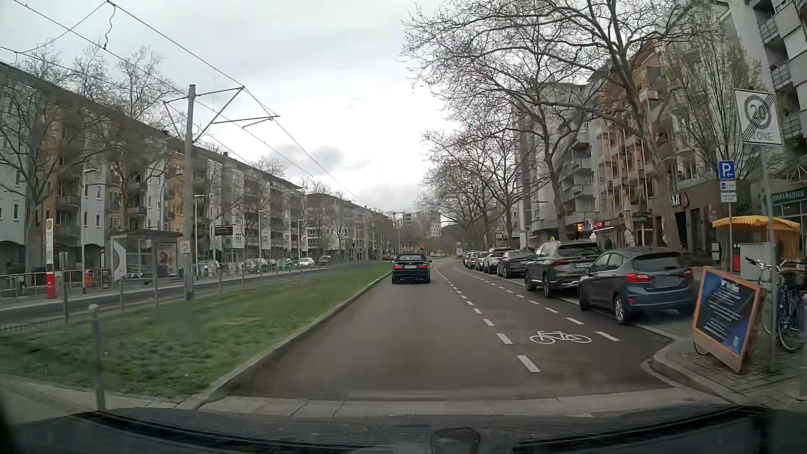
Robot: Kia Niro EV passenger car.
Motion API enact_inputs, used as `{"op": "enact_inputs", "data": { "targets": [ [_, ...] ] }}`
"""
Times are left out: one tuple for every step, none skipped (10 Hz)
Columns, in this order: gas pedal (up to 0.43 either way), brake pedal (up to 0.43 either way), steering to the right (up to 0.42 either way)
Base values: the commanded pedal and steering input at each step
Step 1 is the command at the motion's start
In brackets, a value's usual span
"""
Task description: Follow the waypoints while adhering to traffic rules and regulations
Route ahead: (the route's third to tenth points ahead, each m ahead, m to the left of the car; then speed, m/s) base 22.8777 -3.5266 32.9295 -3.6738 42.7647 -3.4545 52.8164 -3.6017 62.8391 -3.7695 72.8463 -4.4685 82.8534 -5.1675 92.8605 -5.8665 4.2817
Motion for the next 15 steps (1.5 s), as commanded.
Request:
{"op": "enact_inputs", "data": {
  "targets": [
    [0.059, 0.0, -0.001],
    [0.059, 0.0, -0.001],
    [0.059, 0.0, -0.001],
    [0.059, 0.0, -0.001],
    [0.059, 0.0, -0.001],
    [0.059, 0.0, 0.0],
    [0.059, 0.0, 0.0],
    [0.059, 0.0, 0.0],
    [0.047, 0.0, 0.002],
    [0.059, 0.0, 0.003],
    [0.079, 0.0, 0.004],
    [0.087, 0.0, 0.004],
    [0.079, 0.0, 0.004],
    [0.079, 0.0, 0.004],
    [0.079, 0.0, 0.003]
  ]
}}
